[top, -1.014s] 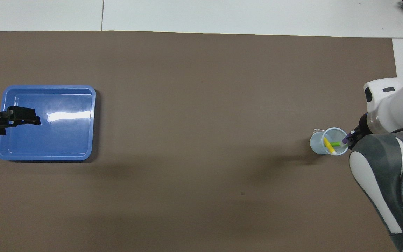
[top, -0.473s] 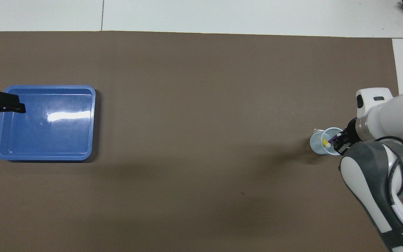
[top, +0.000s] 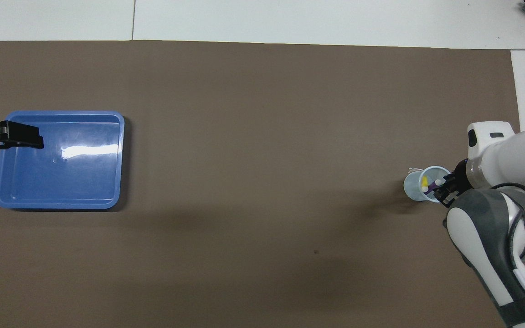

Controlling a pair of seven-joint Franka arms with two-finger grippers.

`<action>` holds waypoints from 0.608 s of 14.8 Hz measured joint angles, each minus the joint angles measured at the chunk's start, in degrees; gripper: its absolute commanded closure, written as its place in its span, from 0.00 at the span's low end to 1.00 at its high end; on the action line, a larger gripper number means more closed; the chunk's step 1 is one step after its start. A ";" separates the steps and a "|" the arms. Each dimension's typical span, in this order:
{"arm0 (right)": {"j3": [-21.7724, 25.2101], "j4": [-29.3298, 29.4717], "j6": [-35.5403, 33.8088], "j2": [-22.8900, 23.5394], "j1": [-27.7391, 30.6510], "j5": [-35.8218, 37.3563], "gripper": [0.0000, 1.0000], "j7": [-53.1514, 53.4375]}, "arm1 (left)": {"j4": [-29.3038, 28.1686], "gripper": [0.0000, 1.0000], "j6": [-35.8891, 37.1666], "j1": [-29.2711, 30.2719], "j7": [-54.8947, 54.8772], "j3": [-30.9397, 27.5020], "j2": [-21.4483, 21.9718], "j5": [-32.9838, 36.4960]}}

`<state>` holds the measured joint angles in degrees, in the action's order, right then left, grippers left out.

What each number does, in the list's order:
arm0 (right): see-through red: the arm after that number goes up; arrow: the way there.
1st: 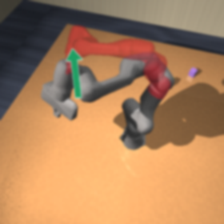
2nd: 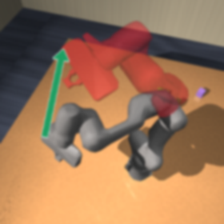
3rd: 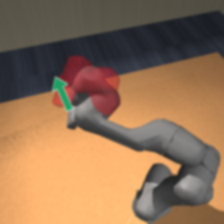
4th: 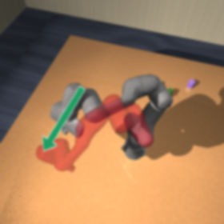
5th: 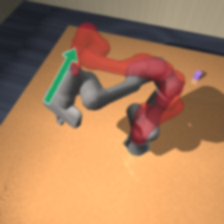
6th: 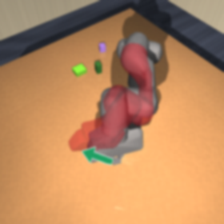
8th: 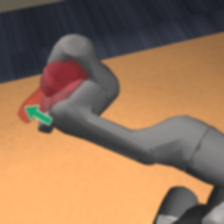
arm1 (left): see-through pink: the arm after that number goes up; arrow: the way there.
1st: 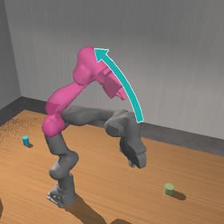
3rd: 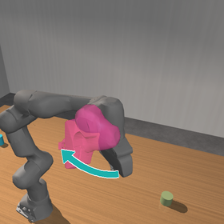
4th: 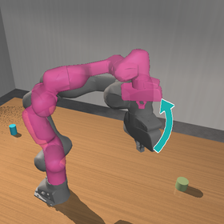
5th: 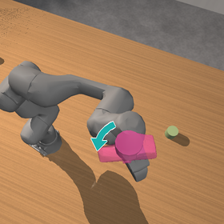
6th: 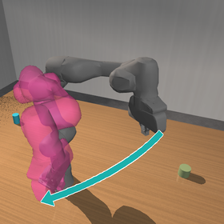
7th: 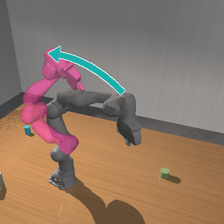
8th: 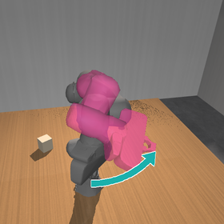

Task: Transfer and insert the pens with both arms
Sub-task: 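Lower the purple pen into the cup and open the right gripper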

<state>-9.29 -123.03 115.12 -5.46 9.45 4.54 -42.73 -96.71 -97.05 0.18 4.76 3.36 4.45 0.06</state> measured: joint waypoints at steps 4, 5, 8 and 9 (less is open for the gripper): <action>-0.02 2.27 -3.62 -0.57 -0.01 -1.63 0.00 1.07 | 0.37 0.00 -0.01 0.01 -1.07 -0.33 0.00 0.15; -0.10 3.26 -5.32 -0.77 -0.05 -1.97 0.00 2.80 | 0.41 0.00 -0.02 0.03 -1.60 -0.37 0.00 0.19; -0.94 6.73 -9.67 -0.96 -0.69 -2.24 0.00 11.34 | 0.51 0.00 -0.04 0.09 -2.14 -0.49 0.00 0.21; -1.06 7.90 -10.71 -0.93 -1.56 -2.31 0.00 14.81 | 0.55 0.00 -0.04 0.09 -2.16 -0.52 0.00 0.21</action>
<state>-10.36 -115.12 104.41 -6.40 7.89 2.24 -27.92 -96.17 -97.08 0.27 2.61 2.83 4.45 0.27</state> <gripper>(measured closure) 0.000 0.000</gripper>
